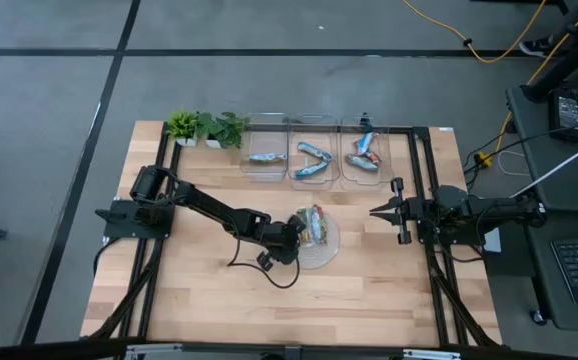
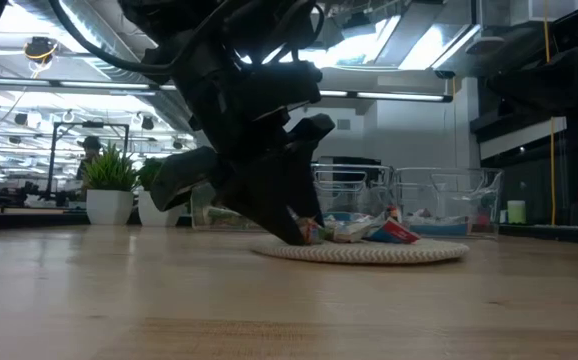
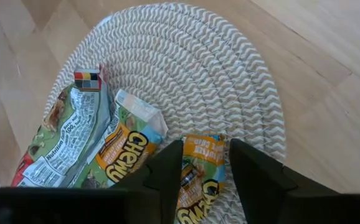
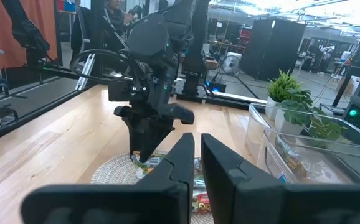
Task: Pick and place Granola Bars by type
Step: Put the yellow granola bar into the left transparent bin
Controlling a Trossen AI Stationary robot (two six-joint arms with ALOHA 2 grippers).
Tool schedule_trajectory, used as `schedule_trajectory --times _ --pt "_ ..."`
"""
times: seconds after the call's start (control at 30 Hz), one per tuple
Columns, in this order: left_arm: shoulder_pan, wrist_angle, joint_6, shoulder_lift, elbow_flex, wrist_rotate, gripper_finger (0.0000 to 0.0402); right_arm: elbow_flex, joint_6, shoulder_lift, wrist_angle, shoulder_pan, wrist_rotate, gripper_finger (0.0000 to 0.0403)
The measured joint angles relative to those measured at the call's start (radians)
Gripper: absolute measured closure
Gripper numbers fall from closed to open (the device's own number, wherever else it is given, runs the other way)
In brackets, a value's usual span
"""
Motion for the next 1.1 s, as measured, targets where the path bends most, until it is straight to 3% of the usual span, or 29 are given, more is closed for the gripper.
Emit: schedule_trajectory --times 0.63,0.83,1.1 --pt "-0.01 -0.006 -0.048 -0.001 0.003 -0.016 0.0371 0.0 0.0 0.0 0.0 0.0 0.0 0.0369" --pt "-0.042 -0.058 -0.025 -0.025 0.064 -0.09 0.0386 0.0 0.0 0.0 0.0 0.0 0.0 0.0369" --pt "-0.083 -0.136 0.008 -0.184 0.15 -0.227 0.0387 0.0 0.0 0.0 -0.001 0.0 0.0 0.0369"
